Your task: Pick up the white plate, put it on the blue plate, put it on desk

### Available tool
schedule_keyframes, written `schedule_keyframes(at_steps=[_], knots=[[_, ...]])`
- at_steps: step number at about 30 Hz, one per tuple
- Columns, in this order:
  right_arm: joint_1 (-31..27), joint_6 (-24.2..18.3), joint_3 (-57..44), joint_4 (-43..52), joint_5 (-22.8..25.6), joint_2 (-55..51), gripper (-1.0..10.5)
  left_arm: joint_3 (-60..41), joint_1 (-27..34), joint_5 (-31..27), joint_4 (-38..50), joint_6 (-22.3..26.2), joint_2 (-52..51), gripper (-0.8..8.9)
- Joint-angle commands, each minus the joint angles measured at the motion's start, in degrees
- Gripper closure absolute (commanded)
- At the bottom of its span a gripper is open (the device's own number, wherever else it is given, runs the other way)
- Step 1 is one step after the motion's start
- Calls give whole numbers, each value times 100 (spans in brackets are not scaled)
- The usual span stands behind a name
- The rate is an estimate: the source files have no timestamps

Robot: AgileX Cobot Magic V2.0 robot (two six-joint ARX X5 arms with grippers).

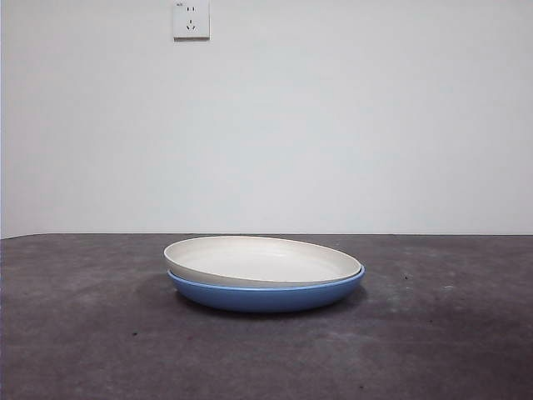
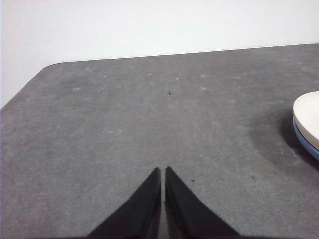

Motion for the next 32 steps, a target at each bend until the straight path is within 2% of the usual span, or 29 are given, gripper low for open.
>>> schedule_keyframes(at_steps=[1, 7, 11, 32], knots=[[-13, 131, -151, 70, 26, -101, 939, -118, 11, 2, -46, -28, -9, 798], [-15, 144, -175, -341, 179, -116, 939, -118, 11, 2, -46, -28, -7, 798], [-15, 146, -175, -964, 184, -116, 939, -118, 11, 2, -46, -28, -7, 798], [-13, 186, -170, -863, 170, -116, 939, -118, 11, 0, -46, -28, -7, 798]])
